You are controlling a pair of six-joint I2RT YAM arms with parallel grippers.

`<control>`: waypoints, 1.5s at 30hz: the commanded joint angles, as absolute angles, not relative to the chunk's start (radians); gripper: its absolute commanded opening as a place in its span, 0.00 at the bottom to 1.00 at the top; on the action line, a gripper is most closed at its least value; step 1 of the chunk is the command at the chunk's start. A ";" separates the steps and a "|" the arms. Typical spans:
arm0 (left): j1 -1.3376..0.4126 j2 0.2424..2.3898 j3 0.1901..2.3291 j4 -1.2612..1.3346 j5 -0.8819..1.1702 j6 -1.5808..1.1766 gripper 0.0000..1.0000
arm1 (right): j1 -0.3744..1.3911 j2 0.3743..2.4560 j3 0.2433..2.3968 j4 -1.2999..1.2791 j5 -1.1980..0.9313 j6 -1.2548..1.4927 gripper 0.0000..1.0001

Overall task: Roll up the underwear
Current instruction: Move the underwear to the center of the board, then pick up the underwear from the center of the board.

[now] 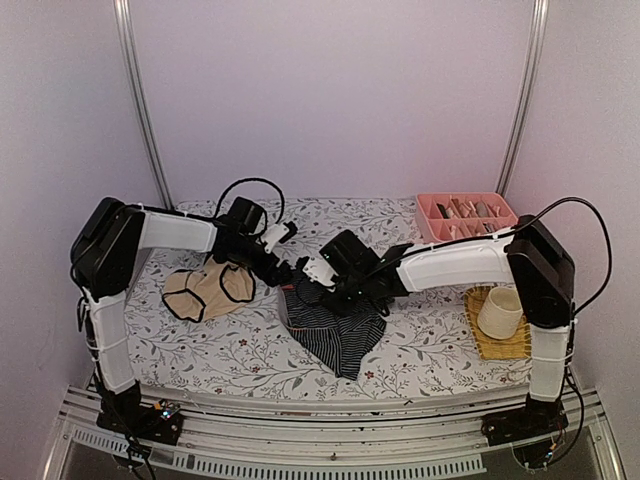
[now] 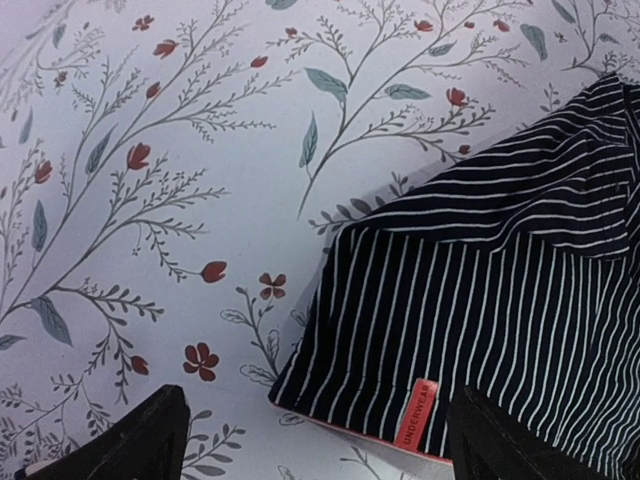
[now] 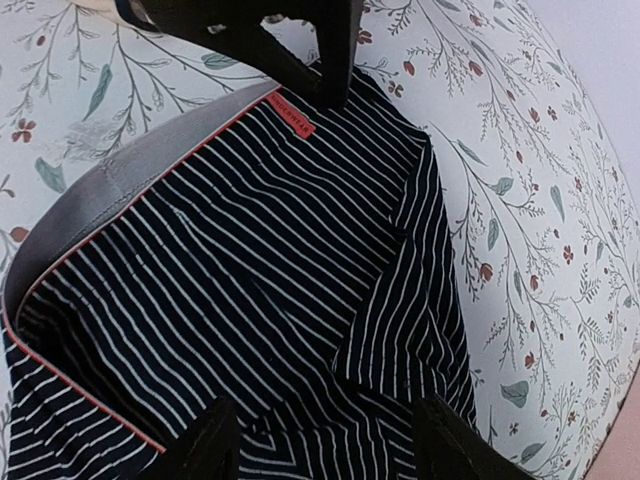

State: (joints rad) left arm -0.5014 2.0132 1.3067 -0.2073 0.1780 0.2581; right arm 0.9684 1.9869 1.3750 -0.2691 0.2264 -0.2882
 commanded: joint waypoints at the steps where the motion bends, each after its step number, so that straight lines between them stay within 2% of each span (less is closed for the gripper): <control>1: -0.463 2.039 1.336 -0.235 0.207 0.262 0.92 | 0.967 2.084 1.466 -0.263 0.316 -0.365 0.60; 12: -0.444 2.094 1.365 -0.248 0.260 0.281 0.87 | 0.945 2.168 1.501 -0.270 0.339 -0.387 0.46; 17: -0.442 2.118 1.396 -0.268 0.251 0.276 0.82 | 0.939 2.178 1.509 -0.268 0.332 -0.388 0.39; 21: -0.439 2.137 1.424 -0.303 0.282 0.275 0.74 | 0.933 2.174 1.510 -0.267 0.325 -0.388 0.32; 24: -0.435 2.153 1.440 -0.328 0.324 0.275 0.62 | 0.928 2.168 1.508 -0.266 0.317 -0.388 0.29; 31: -0.420 2.164 1.446 -0.357 0.355 0.272 0.55 | 0.926 2.166 1.502 -0.261 0.309 -0.398 0.22; 34: -0.411 2.166 1.443 -0.361 0.360 0.272 0.44 | 0.924 2.169 1.503 -0.257 0.306 -0.405 0.20; 36: -0.406 2.169 1.446 -0.366 0.365 0.273 0.43 | 0.925 2.171 1.505 -0.255 0.304 -0.410 0.15; 42: -0.403 2.176 1.455 -0.387 0.400 0.279 0.43 | 0.925 2.169 1.511 -0.253 0.295 -0.422 0.11; 45: -0.404 2.182 1.463 -0.396 0.413 0.283 0.35 | 0.923 2.166 1.515 -0.254 0.300 -0.432 0.04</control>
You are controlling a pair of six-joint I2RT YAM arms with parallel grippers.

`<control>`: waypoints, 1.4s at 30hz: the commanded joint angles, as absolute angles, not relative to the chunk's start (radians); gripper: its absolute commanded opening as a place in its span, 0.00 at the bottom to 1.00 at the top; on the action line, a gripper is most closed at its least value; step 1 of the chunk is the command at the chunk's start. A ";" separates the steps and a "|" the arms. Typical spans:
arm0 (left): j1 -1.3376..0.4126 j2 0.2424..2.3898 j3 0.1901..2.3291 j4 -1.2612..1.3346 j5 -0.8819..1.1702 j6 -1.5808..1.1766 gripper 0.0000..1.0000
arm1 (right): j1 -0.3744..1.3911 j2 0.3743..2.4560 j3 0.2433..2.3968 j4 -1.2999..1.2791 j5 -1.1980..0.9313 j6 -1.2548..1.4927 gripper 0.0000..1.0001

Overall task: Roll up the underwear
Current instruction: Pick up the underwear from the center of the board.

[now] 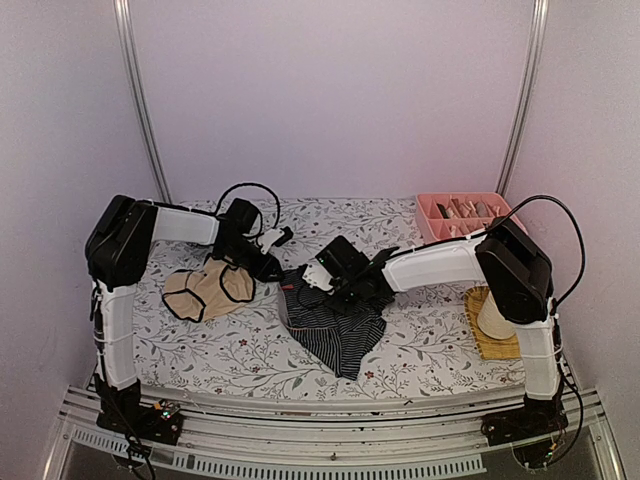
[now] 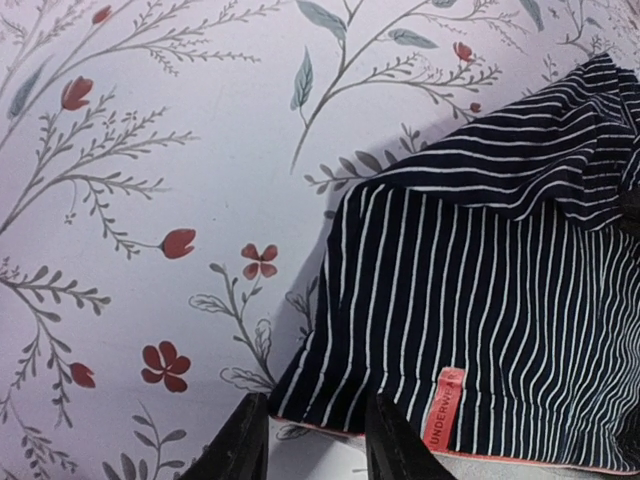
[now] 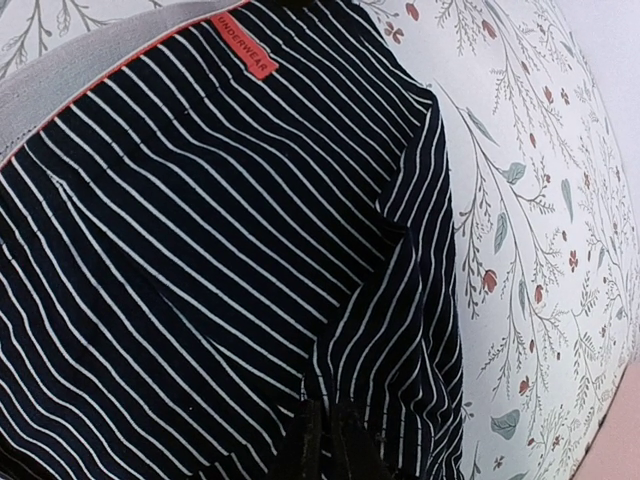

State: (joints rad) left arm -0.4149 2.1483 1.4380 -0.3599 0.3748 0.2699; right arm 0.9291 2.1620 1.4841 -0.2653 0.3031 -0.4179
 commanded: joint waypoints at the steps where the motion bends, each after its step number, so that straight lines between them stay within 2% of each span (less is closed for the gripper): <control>1: -0.403 2.184 1.463 -0.396 0.415 0.283 0.31 | 0.924 2.166 1.517 -0.255 0.303 -0.432 0.04; 7: -0.404 2.191 1.466 -0.399 0.411 0.284 0.02 | 0.924 2.149 1.520 -0.256 0.326 -0.440 0.02; 8: -0.404 2.189 1.466 -0.399 0.408 0.284 0.00 | 0.924 2.143 1.520 -0.256 0.329 -0.441 0.02; 24: -0.411 2.006 1.448 -0.308 0.320 0.350 0.00 | 0.886 1.944 1.398 -0.069 0.489 -0.412 0.02; 42: -0.442 1.719 1.337 -0.159 0.273 0.608 0.00 | 0.821 1.691 1.273 0.109 0.464 -0.406 0.02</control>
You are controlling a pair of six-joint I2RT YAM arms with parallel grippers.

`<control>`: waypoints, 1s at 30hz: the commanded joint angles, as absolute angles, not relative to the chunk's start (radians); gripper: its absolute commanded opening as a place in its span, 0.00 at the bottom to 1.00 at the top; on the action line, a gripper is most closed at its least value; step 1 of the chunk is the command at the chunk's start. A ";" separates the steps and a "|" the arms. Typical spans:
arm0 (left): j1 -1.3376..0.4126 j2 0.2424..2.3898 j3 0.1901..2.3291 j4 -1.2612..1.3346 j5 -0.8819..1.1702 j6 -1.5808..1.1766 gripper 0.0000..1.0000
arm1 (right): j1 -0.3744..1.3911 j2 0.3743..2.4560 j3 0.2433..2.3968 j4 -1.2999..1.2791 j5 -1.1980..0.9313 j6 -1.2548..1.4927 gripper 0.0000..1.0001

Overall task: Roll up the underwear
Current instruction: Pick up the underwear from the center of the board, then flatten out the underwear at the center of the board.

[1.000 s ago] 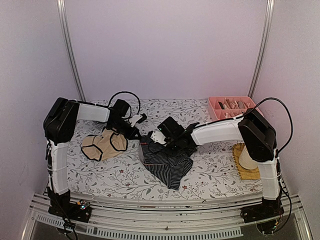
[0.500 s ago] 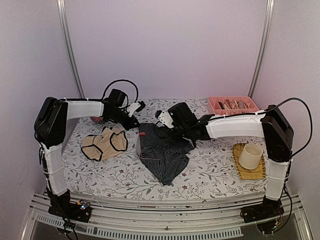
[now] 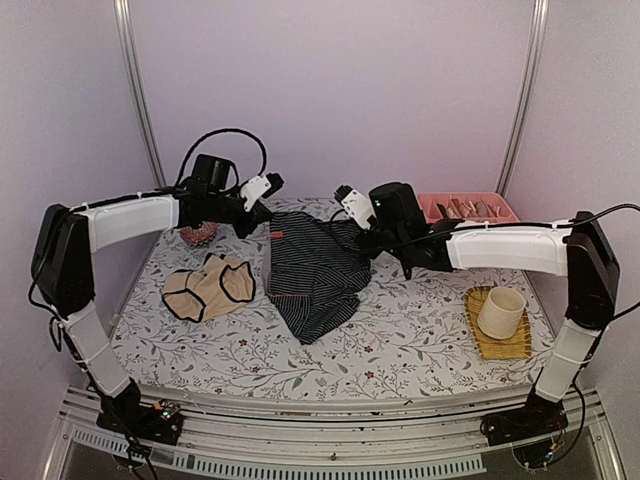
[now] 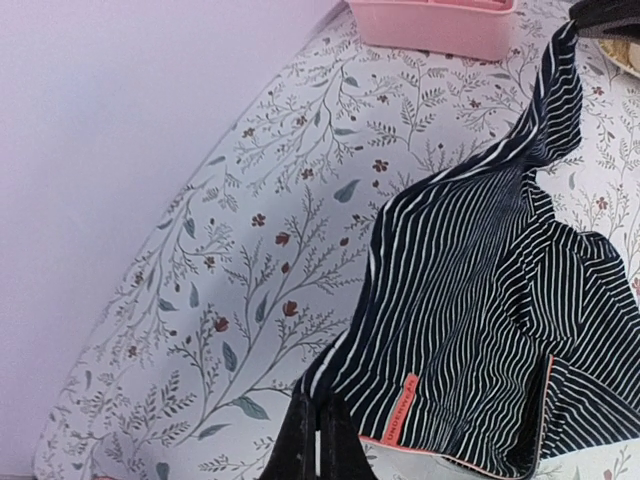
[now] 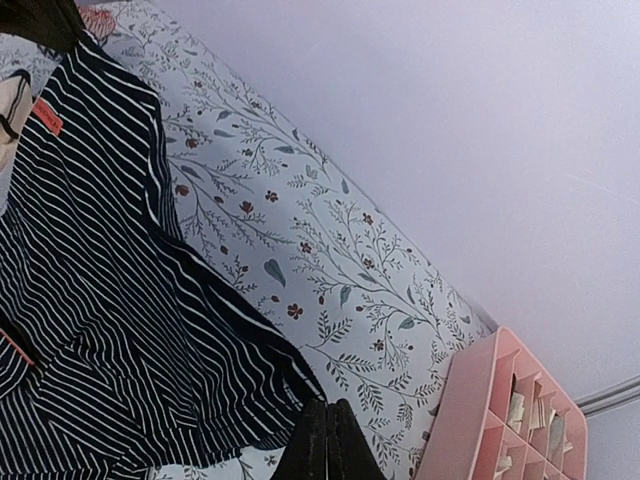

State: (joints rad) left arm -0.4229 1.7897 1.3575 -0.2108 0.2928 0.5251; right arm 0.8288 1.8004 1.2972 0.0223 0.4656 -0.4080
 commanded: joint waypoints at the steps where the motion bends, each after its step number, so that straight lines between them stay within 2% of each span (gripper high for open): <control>1: -0.451 1.700 1.326 -0.152 0.263 0.617 0.00 | 0.821 1.668 1.264 0.115 0.451 -0.407 0.02; 9: -0.531 1.481 1.212 -0.110 0.171 0.658 0.00 | 0.834 1.408 1.130 0.143 0.322 -0.365 0.02; 20: -0.706 1.089 1.071 -0.132 0.087 0.600 0.00 | 1.006 1.110 0.986 0.113 0.314 -0.333 0.02; 30: -0.781 0.987 1.038 -0.197 0.077 0.579 0.00 | 1.046 1.044 0.985 0.069 0.272 -0.282 0.01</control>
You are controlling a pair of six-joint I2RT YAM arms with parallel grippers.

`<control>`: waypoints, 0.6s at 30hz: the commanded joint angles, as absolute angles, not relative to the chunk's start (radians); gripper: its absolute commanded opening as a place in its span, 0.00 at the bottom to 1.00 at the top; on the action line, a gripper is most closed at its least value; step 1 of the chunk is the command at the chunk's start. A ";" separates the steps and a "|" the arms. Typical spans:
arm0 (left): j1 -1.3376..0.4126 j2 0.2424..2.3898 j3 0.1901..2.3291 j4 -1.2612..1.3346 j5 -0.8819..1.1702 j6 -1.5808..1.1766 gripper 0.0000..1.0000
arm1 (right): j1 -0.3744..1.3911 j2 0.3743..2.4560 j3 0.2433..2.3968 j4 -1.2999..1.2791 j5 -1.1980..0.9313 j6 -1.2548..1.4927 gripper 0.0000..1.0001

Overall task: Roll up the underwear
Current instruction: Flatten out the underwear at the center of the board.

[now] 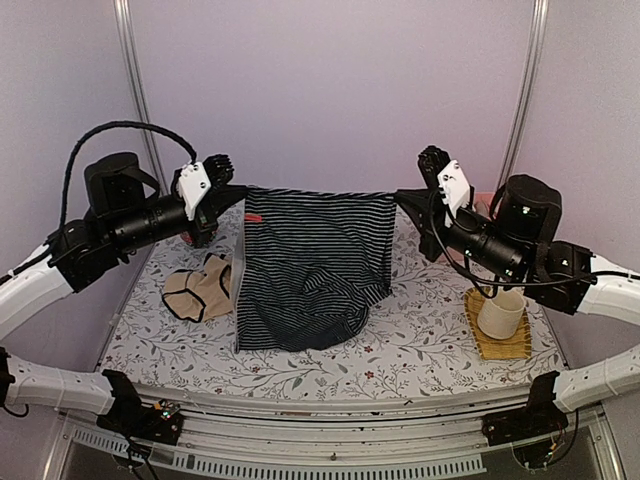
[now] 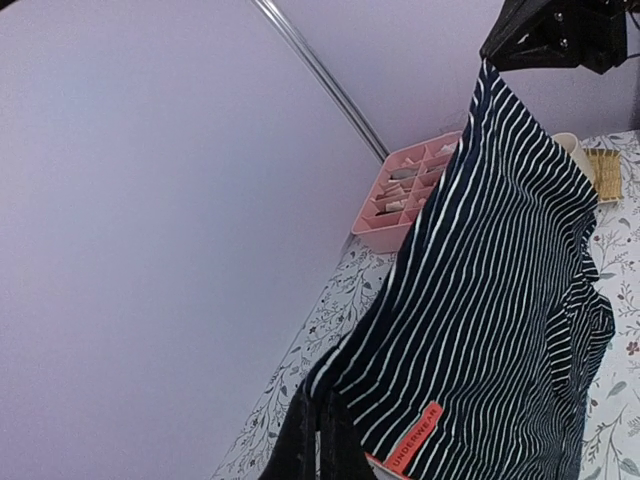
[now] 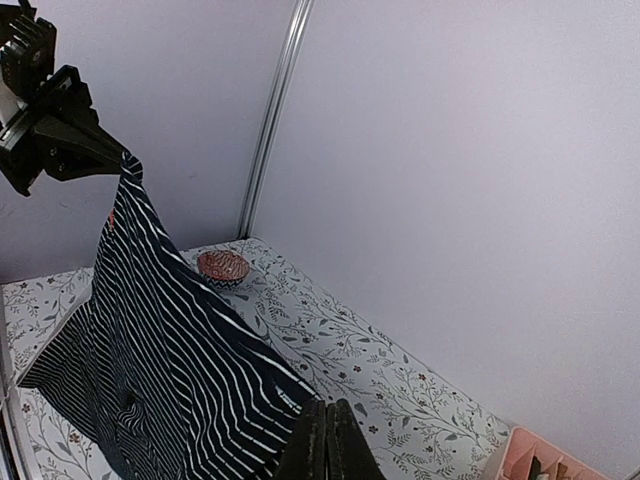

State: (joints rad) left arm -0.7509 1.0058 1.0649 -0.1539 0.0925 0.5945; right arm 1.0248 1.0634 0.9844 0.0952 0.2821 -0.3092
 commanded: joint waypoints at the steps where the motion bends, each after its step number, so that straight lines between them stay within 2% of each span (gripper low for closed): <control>1: -0.789 0.978 1.034 -0.204 0.081 0.582 0.00 | 1.051 1.035 0.985 0.068 0.270 -0.283 0.02; 18: -0.850 0.821 0.894 -0.227 0.198 0.580 0.00 | 1.106 0.954 0.965 0.004 0.279 -0.267 0.01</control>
State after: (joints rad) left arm -0.8291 0.8429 0.9157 -0.2276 0.1646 0.5941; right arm 1.0954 0.9714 0.9733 0.0059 0.2512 -0.2829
